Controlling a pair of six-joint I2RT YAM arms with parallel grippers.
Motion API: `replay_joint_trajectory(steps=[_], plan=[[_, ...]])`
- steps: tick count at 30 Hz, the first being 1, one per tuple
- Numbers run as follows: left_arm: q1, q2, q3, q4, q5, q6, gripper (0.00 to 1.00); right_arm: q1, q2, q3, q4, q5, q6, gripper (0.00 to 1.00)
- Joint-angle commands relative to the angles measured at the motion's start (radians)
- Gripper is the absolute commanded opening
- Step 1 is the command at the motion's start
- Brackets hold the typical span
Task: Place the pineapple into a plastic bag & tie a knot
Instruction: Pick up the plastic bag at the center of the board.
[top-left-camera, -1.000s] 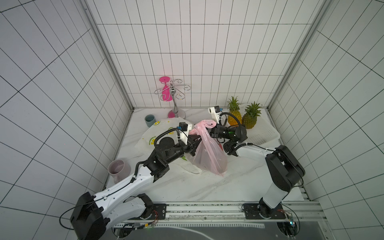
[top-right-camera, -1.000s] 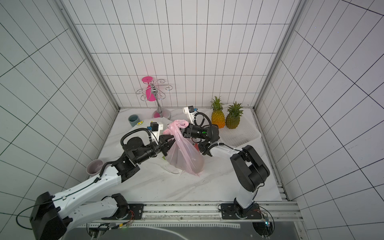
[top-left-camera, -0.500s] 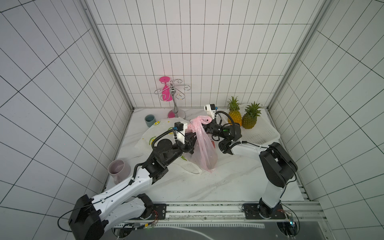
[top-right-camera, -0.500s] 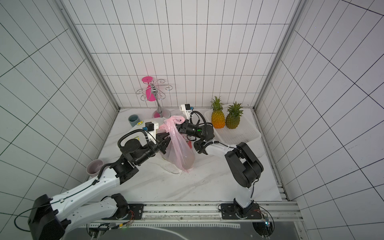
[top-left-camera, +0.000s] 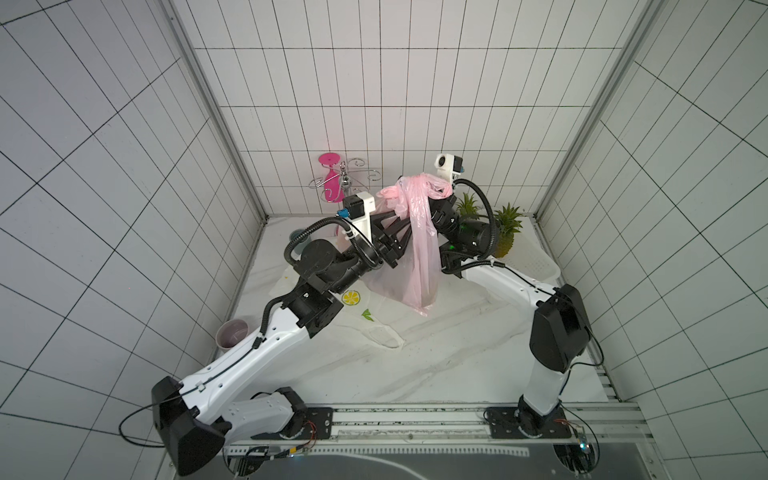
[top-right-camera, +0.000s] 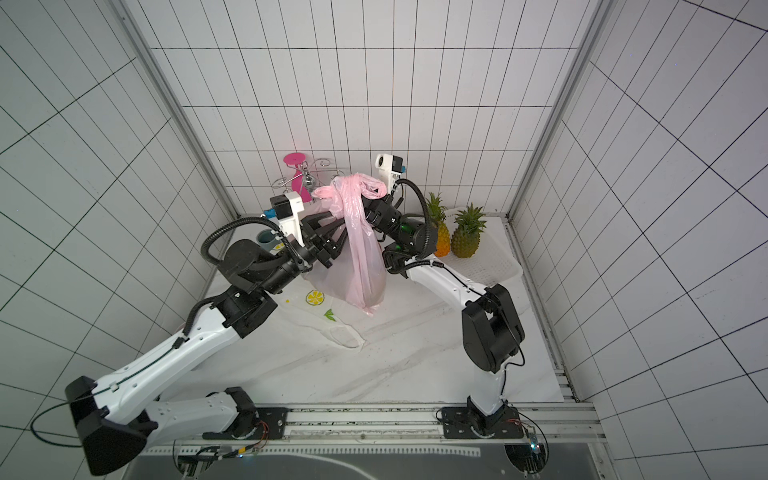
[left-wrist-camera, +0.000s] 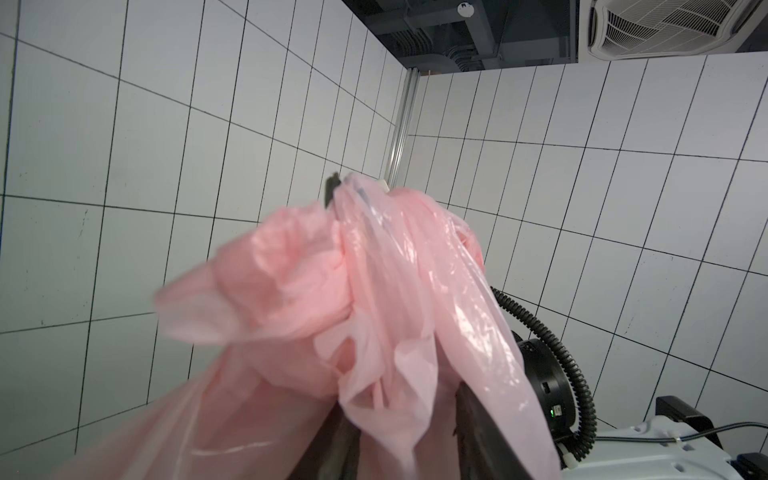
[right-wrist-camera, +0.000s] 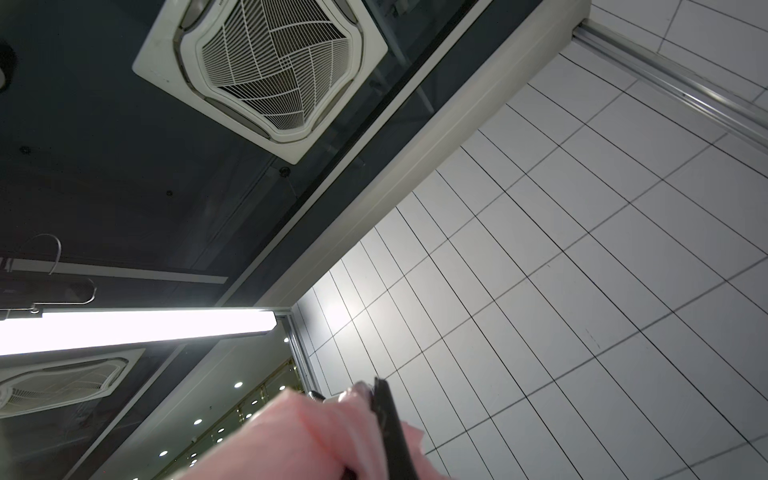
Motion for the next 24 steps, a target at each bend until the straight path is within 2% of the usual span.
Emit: replay_joint_trajectory(steps=[1, 7, 12, 16, 20, 24], plan=[[-0.006, 0.058, 0.066, -0.021, 0.046, 0.006, 0.52, 0.034, 0.024, 0.156, 0.327, -0.046, 0.098, 0.0], [0.031, 0.012, 0.107, -0.132, 0.043, 0.021, 0.54, -0.016, 0.041, 0.246, 0.327, -0.019, 0.142, 0.0], [0.184, -0.048, 0.129, -0.193, 0.152, -0.057, 0.54, -0.035, 0.042, 0.247, 0.327, -0.02, 0.153, 0.0], [0.302, -0.075, 0.139, -0.176, 0.24, -0.129, 0.54, -0.034, 0.042, 0.236, 0.327, -0.027, 0.147, 0.0], [0.311, -0.07, 0.178, -0.209, 0.308, -0.069, 0.54, -0.035, 0.043, 0.22, 0.326, -0.031, 0.143, 0.0], [0.32, -0.09, 0.167, -0.209, 0.306, -0.042, 0.55, -0.036, 0.041, 0.213, 0.324, -0.035, 0.139, 0.0]])
